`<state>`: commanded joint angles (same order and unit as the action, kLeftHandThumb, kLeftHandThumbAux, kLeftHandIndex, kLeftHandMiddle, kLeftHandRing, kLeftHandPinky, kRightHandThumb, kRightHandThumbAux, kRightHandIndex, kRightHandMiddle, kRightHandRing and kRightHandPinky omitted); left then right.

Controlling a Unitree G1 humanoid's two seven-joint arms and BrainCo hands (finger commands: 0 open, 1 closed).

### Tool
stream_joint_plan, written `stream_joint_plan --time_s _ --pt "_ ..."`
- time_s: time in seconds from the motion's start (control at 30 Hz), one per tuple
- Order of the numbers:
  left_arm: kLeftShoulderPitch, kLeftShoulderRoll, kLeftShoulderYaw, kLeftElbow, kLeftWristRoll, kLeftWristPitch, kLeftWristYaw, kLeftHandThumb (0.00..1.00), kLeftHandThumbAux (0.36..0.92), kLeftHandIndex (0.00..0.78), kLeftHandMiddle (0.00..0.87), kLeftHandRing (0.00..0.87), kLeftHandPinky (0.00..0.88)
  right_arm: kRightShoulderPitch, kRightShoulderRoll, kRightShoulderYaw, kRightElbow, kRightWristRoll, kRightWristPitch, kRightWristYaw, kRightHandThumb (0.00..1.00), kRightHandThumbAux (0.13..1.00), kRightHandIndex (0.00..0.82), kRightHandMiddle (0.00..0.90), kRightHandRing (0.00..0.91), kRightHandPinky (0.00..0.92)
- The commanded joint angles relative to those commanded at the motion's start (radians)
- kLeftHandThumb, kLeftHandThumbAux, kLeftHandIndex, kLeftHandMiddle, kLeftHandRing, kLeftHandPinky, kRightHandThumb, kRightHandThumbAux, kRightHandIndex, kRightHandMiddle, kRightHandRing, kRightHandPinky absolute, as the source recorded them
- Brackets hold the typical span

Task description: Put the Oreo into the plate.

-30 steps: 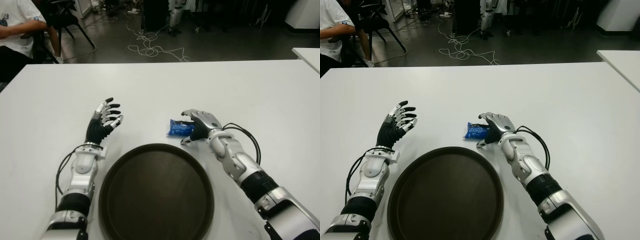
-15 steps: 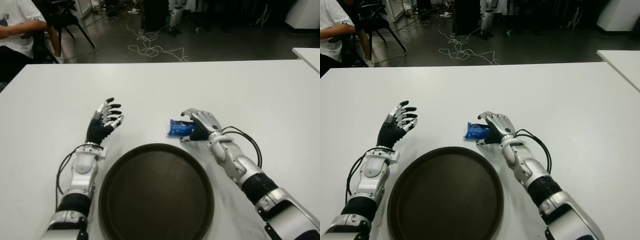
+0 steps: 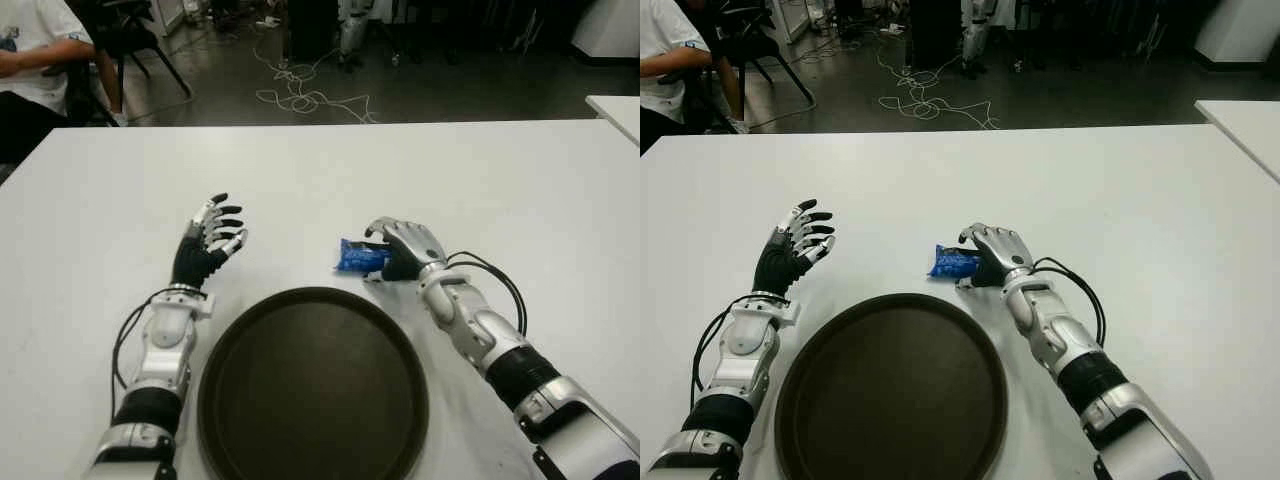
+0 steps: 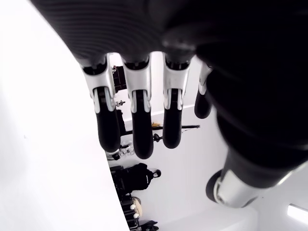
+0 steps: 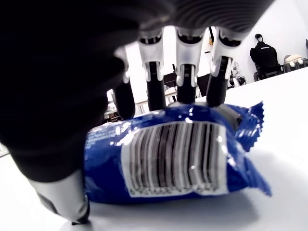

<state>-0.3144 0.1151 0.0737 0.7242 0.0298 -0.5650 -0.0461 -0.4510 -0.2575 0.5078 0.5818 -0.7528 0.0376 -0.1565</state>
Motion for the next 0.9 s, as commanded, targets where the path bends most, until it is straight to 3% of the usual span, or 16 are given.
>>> stream_joint_plan --time_s 0.1,0.3,0.43,0.53,0.63,0.7,0.8,0.9 --pt "0.002 -0.002 -0.002 -0.006 0.001 0.004 0.003 0.405 0.751 0.144 0.267 0.294 0.325 0.004 -0.006 -0.003 -0.017 0.004 0.003 0.010 0.020 0.785 0.517 0.634 0.615 0.201" --pt "0.008 -0.004 -0.005 -0.024 -0.003 0.016 0.000 0.419 0.753 0.144 0.263 0.292 0.321 0.012 -0.018 -0.011 -0.053 0.017 0.000 0.042 0.002 0.790 0.523 0.648 0.634 0.164" --pt "0.014 -0.004 -0.007 -0.040 -0.003 0.027 0.001 0.413 0.750 0.142 0.264 0.289 0.313 0.017 -0.020 -0.016 -0.066 0.021 0.002 0.058 0.000 0.786 0.517 0.639 0.629 0.185" --pt "0.018 -0.005 -0.009 -0.050 -0.004 0.034 0.002 0.411 0.747 0.138 0.260 0.287 0.323 0.021 -0.023 -0.021 -0.077 0.027 0.002 0.070 0.000 0.815 0.538 0.680 0.676 0.335" --pt "0.023 -0.006 -0.011 -0.062 -0.002 0.045 0.006 0.415 0.744 0.137 0.259 0.287 0.325 0.025 -0.025 -0.027 -0.091 0.033 0.003 0.087 0.000 0.833 0.547 0.697 0.694 0.423" --pt "0.026 -0.005 -0.012 -0.070 0.001 0.053 0.012 0.408 0.744 0.138 0.263 0.289 0.323 0.029 -0.026 -0.032 -0.102 0.039 0.005 0.100 0.000 0.856 0.555 0.715 0.713 0.542" --pt "0.029 -0.005 -0.013 -0.078 0.001 0.062 0.015 0.401 0.748 0.140 0.264 0.288 0.318 0.035 -0.026 -0.038 -0.117 0.043 0.010 0.114 0.000 0.873 0.565 0.732 0.727 0.614" --pt "0.032 -0.005 -0.014 -0.083 -0.002 0.065 0.015 0.416 0.747 0.142 0.267 0.292 0.323 0.041 -0.028 -0.043 -0.137 0.043 0.018 0.128 0.004 0.883 0.558 0.734 0.726 0.618"
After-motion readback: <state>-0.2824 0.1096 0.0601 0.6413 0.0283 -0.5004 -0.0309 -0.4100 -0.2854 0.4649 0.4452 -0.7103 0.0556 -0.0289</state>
